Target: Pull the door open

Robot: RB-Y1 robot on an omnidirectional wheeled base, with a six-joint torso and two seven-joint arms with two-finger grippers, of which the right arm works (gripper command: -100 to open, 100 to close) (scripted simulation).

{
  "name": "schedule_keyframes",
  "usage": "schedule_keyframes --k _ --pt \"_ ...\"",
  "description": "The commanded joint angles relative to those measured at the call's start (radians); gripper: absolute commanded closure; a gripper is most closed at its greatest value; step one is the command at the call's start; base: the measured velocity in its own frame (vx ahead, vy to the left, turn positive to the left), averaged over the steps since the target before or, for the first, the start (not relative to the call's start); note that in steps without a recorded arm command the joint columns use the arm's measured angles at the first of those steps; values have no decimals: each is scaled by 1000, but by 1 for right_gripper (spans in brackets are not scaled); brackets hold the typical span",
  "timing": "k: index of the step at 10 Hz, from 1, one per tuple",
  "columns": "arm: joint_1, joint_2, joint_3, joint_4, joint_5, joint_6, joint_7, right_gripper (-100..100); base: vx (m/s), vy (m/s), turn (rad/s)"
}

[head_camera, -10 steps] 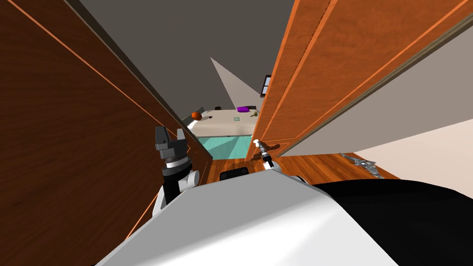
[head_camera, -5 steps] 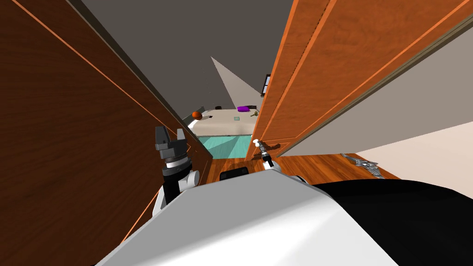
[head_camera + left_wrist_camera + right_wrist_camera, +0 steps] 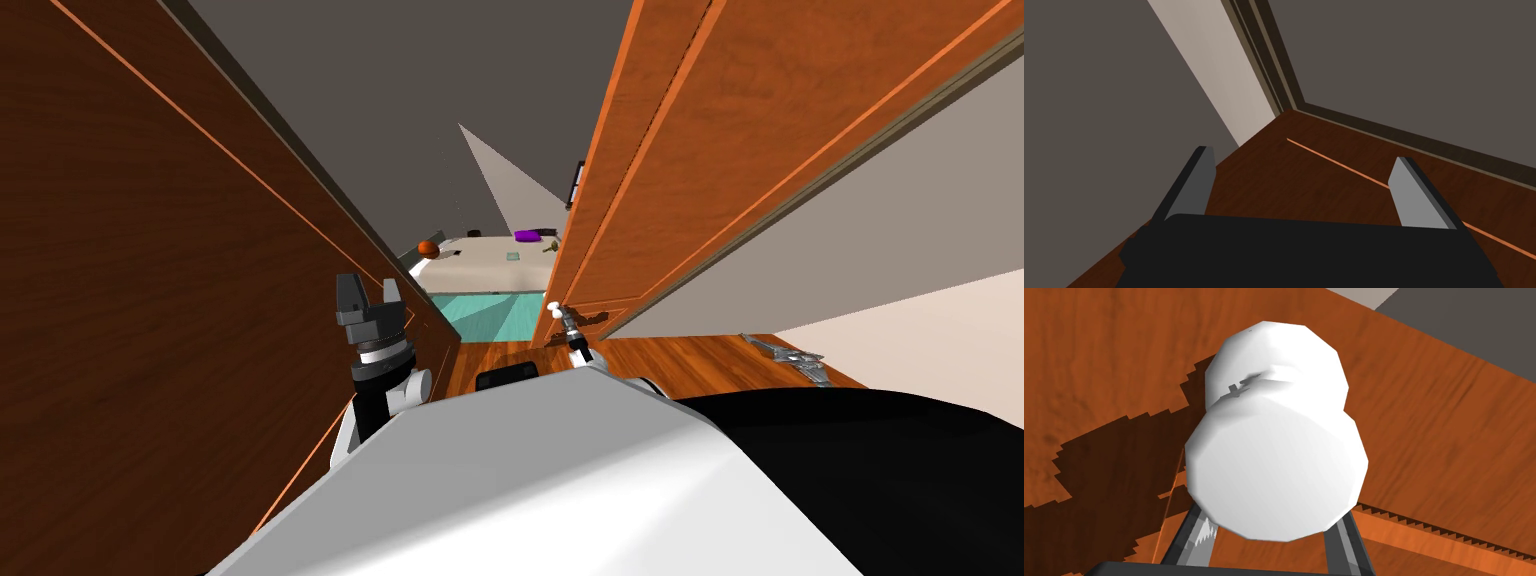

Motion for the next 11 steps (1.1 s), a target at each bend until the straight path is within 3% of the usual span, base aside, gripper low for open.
schedule_keyframes --k 1,2,8,11 --pt "8 24 20 -38 6 26 -11 100 -24 -2 -16" --pt "8 24 20 -38 6 26 -11 100 -5 0 -11" --pt "-6 14 72 -25 -64 27 -175 100 -36 -15 35" --pt "-6 14 72 -25 -64 27 -178 100 -13 -4 2"
